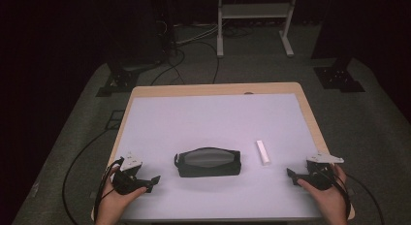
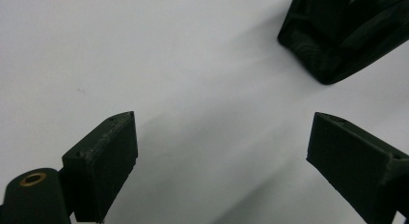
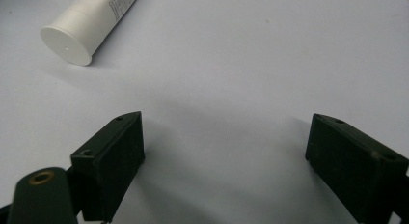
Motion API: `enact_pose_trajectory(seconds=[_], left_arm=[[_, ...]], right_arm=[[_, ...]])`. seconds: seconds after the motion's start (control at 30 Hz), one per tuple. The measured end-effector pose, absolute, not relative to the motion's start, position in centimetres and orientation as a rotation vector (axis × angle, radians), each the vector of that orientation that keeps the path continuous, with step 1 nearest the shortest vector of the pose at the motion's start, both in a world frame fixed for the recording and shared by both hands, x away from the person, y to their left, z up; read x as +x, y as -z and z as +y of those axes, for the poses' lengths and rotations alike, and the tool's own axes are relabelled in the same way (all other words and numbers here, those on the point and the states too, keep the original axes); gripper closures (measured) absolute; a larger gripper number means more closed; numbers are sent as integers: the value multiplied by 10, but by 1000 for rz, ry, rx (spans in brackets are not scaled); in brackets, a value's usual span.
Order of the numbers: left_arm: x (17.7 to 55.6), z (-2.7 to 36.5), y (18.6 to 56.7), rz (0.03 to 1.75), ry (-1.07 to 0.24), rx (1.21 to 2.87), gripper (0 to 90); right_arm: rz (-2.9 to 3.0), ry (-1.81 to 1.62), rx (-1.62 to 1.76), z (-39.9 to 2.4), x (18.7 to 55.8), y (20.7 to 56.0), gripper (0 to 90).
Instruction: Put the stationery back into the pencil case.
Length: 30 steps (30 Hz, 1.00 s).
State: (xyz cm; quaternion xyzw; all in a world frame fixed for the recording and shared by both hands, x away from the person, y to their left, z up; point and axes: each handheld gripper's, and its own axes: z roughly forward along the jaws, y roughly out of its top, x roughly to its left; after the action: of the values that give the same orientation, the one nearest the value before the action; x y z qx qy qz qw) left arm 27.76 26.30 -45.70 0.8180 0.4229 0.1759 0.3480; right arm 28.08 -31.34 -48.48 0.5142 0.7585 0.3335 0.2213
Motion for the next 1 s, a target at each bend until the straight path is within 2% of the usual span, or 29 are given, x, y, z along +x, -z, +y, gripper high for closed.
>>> enact_pose_trajectory(seconds=[0.33, 0.4, 0.53, 1.0], left_arm=[[273, 265, 469, 1104, -473, 2145, 96], [273, 264, 471, 1102, -481, 2156, 88], [273, 263, 475, 1109, -482, 2157, 85], [272, 265, 478, 1100, -499, 2132, 59]], right_arm=[[2094, -922, 1429, -313, 281, 485, 132], [2090, -915, 1428, -313, 280, 484, 160], [2100, -926, 1417, -311, 278, 481, 276], [2074, -981, 1414, -310, 282, 467, 341]])
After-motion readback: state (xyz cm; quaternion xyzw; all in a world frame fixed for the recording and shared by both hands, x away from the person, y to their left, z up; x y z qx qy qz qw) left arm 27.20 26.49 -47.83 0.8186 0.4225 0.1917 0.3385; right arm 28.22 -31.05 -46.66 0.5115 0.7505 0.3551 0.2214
